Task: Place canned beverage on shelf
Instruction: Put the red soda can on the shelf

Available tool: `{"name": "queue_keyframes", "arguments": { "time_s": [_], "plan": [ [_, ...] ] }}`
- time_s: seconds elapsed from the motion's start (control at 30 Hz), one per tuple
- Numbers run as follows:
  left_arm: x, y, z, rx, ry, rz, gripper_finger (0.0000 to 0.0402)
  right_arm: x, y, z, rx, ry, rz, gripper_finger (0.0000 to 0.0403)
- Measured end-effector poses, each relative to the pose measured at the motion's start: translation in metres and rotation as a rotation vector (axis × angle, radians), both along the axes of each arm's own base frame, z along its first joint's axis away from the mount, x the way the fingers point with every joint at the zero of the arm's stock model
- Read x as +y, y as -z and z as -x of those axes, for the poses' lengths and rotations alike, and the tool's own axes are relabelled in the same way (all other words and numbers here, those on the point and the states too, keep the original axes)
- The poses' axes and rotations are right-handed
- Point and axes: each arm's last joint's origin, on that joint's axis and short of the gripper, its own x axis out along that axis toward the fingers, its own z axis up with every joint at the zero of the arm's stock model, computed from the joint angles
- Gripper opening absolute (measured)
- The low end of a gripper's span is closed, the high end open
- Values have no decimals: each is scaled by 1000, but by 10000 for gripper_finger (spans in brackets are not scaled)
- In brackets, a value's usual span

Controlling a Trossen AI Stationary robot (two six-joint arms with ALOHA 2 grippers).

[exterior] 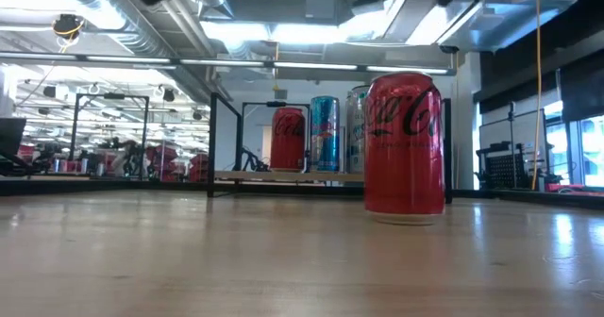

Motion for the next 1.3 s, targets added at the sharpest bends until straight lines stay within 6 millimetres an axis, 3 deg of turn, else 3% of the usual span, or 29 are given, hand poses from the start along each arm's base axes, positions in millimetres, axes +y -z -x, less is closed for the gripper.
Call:
{"name": "queue_keyframes", "arguments": {
  "time_s": [0.17,0.4,0.57,0.83,1.03,1.3],
  "plan": [
    [19,-4,-14,-57,-37,-23,339,13,5,39,-7,41,36,295],
    [60,-8,-40,-127,-11,-48,339,9,55,112,27,173,13,296],
    [86,-1,-61,-159,-7,-6,339,4,85,144,-33,248,-146,296],
    [101,25,-91,-219,-57,11,339,-2,115,158,-80,244,-152,296],
    [96,45,-114,-339,-45,6,339,-2,119,159,-88,225,-137,296],
    [96,74,-124,-295,-101,-30,339,-3,120,159,-91,184,-102,296]
  ]
}}
